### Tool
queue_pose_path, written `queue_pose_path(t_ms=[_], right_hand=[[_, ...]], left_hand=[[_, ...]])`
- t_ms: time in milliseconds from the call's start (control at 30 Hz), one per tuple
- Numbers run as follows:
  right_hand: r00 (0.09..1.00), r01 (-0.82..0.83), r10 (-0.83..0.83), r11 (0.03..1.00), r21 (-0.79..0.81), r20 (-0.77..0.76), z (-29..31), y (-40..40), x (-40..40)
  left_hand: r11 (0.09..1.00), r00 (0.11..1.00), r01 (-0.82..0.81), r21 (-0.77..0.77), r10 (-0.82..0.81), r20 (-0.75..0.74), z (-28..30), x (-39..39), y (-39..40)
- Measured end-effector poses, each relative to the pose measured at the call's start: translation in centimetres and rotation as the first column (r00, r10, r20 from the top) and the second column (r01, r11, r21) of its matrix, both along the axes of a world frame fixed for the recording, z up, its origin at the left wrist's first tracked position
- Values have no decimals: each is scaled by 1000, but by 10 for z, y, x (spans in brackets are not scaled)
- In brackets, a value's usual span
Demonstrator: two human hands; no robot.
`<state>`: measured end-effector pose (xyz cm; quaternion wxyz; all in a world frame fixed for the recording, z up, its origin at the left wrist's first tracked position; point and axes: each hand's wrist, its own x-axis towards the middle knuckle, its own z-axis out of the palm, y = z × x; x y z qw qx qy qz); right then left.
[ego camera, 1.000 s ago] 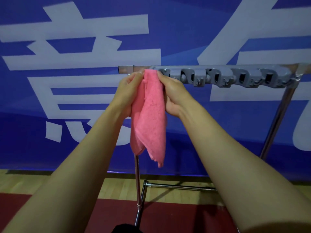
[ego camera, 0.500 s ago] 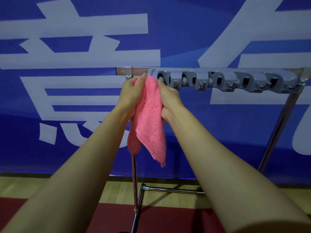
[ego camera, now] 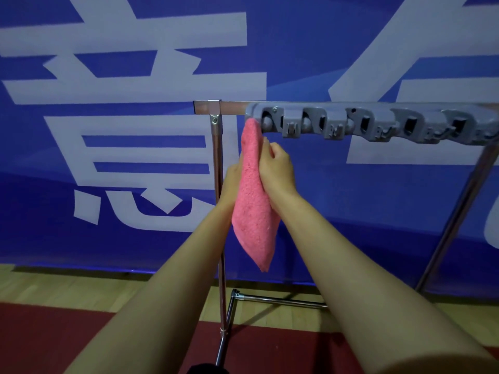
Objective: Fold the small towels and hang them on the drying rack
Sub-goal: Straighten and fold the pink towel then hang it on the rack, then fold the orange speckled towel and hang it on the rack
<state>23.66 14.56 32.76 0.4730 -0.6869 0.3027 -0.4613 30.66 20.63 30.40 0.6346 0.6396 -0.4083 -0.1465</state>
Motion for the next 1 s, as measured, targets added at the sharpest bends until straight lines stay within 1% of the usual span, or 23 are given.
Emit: queue_pose_path(t_ms=[100,200,267,333,367,433,467,500,600,733,900,1000], right_hand=[[1000,-17,16,999,32,16,-17,-6,-3],[999,-46,44,996,75,24,-30,-9,-4],[997,-70,72,989,132,-9,-43,-12,-5],[995,-92,97,969,229,-14,-59,-16,-7],[995,-88,95,956,279,-11,-68,-18,-9],[996,-80,91,934,347,-16,-85,-22,-15],[995,-88,100,923,375,-11,-95,-24,-19],[994,-97,110,910,403,-9,-106,-26,-23],[989,-82,131,875,478,-71,-135,-30,-39],[978,-58,150,868,493,-148,-172,-37,-68],[964,-15,155,841,542,-215,-218,-57,-115],[937,37,174,815,578,-304,-252,-74,-149]], left_hand=[[1000,1000,-2,22,2,-4,-2,-1,1],[994,999,-31,105,35,-35,-7,-4,5],[986,992,-31,162,51,-116,-23,-3,8],[984,951,27,176,29,-307,-47,3,12],[982,934,41,183,27,-357,-61,5,15],[978,942,25,206,46,-332,-82,8,22],[974,955,22,227,47,-293,-94,8,24],[965,959,38,259,37,-279,-104,4,28],[930,934,163,330,-38,-355,-132,-15,31],[891,915,282,355,-139,-378,-155,-43,20],[852,893,368,373,-213,-396,-182,-80,-5],[811,892,401,426,-240,-382,-213,-105,-22]])
